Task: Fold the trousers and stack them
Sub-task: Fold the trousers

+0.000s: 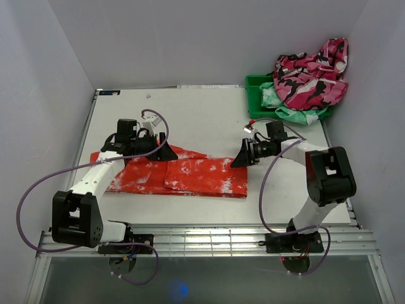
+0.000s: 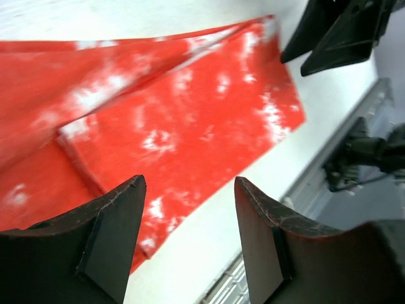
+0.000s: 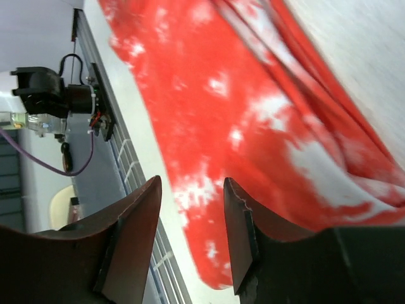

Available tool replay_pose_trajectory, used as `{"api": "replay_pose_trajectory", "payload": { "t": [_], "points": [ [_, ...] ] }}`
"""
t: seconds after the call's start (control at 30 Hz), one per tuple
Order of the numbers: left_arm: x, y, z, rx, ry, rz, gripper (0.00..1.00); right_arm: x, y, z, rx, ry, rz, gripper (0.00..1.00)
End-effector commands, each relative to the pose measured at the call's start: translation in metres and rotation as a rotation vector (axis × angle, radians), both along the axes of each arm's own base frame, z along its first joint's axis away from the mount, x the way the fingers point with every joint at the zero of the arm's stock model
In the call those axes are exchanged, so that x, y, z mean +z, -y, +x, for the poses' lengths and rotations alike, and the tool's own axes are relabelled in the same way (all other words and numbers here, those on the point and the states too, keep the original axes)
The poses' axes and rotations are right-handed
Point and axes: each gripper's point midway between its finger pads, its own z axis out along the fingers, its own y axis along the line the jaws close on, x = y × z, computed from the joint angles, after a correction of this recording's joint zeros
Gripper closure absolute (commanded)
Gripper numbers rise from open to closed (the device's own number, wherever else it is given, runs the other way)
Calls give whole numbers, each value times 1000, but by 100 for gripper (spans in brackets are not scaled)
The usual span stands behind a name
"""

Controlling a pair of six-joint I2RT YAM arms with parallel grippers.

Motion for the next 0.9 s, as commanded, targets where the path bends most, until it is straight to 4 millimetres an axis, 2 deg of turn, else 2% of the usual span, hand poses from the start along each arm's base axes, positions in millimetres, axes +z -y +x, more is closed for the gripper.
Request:
{"api": "replay_pose_trajectory", "payload": {
  "t": [0.0,0.07,0.1,0.17,0.27,0.33,0.47,0.57,0.63,0.73,0.77,0.83,0.87],
  "points": [
    [2,27,-31,-105,-129,-191,33,45,-9,-12,68,114,77,50],
    [-3,36,-40,-132,-172,-236,36,40,-14,-33,107,59,85,49],
    [-17,37,-47,-130,-234,-247,39,35,-15,-41,123,33,90,49],
    [-29,39,-52,-120,-305,-266,44,18,-18,-65,166,-42,98,50],
    [-55,37,-59,-106,-395,-249,49,3,-21,-80,192,-89,100,50],
    [-77,35,-58,-74,-457,-220,50,-9,-21,-79,191,-101,75,50],
    [-111,30,-54,-21,-564,-163,51,-55,-15,-79,190,-224,-15,51],
    [-125,25,-44,8,-595,-122,51,-69,-12,-75,175,-246,-61,51],
    [-127,21,-38,20,-582,-108,51,-71,-9,-68,154,-226,-96,51],
    [-117,20,-28,-1,-511,-99,45,-63,0,-55,111,-170,-122,50],
    [-109,21,-26,-19,-487,-108,42,-55,6,-49,91,-147,-122,50],
    [-78,24,-15,-80,-351,-123,33,-39,11,-46,86,-124,-89,49],
    [-64,25,-18,-109,-324,-135,29,-21,15,-41,72,-93,-71,47]
  ]
}}
